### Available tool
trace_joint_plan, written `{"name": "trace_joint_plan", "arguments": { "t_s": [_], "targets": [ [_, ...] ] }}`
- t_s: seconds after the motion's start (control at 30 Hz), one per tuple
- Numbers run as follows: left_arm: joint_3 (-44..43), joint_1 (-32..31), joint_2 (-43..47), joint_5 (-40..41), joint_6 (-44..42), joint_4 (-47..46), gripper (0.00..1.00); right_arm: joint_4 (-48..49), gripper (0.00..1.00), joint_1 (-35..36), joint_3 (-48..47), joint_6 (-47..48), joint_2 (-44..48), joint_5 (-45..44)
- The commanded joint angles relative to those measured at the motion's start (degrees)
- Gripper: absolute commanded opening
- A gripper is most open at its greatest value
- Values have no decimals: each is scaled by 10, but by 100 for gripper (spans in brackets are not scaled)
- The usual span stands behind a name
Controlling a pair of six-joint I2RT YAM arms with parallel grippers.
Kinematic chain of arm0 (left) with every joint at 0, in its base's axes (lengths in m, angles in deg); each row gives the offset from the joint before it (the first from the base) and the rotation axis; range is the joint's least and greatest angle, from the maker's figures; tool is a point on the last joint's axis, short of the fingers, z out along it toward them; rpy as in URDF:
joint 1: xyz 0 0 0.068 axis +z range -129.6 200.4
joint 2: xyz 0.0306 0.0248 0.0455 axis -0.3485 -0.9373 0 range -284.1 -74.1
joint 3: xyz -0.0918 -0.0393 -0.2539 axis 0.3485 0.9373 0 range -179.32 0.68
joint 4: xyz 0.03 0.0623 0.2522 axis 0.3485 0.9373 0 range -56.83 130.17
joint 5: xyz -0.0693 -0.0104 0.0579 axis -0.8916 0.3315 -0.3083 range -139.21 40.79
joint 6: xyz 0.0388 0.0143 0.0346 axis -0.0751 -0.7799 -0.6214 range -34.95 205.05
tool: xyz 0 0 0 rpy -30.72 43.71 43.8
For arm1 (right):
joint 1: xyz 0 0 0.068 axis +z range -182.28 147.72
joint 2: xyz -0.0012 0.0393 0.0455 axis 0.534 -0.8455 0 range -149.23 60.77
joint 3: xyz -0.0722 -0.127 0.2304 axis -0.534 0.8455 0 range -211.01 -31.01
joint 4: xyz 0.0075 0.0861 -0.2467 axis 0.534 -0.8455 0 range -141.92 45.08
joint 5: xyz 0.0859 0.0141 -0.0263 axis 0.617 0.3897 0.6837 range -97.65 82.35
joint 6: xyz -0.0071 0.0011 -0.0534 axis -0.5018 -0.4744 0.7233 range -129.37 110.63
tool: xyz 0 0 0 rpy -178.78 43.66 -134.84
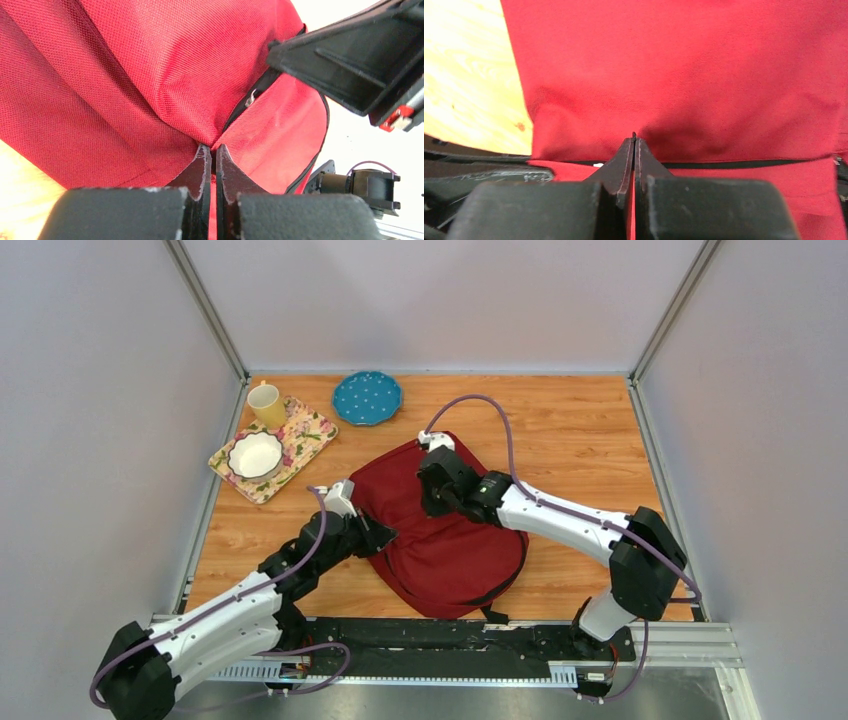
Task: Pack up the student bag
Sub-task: Zip the student bag at the center of the board.
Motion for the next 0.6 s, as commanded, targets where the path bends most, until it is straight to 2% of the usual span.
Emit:
{"name": "trace_joint_plan", "arguments": {
  "t_s": [0.0,0.23,0.57],
  "targets": [
    [10,-1,35,21,-26,9,0,-4,0,-38,1,25,37,-34],
    [-1,-1,61,33,-45,52,0,-10,0,-81,22,34,62,-44],
    [1,-1,62,25,-44,44,0,-11,0,-137,56,42,101,-28]
  ]
}}
